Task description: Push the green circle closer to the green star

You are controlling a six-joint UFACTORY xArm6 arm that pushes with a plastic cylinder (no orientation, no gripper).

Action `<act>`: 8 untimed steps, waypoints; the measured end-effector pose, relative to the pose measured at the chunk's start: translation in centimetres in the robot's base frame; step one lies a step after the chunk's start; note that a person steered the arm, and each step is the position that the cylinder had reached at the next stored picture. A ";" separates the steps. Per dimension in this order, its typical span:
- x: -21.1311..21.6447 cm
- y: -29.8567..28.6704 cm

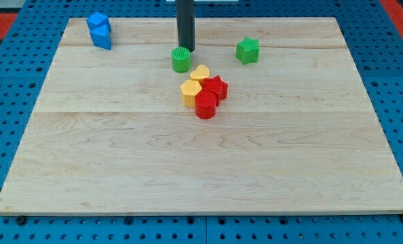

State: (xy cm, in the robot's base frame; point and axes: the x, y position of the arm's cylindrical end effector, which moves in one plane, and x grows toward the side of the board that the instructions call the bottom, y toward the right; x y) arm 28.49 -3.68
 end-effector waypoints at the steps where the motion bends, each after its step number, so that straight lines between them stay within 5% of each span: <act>1: 0.6 -2.2; 3: 5.2 -5.2; 5: 3.6 3.6; 8: 4.1 8.9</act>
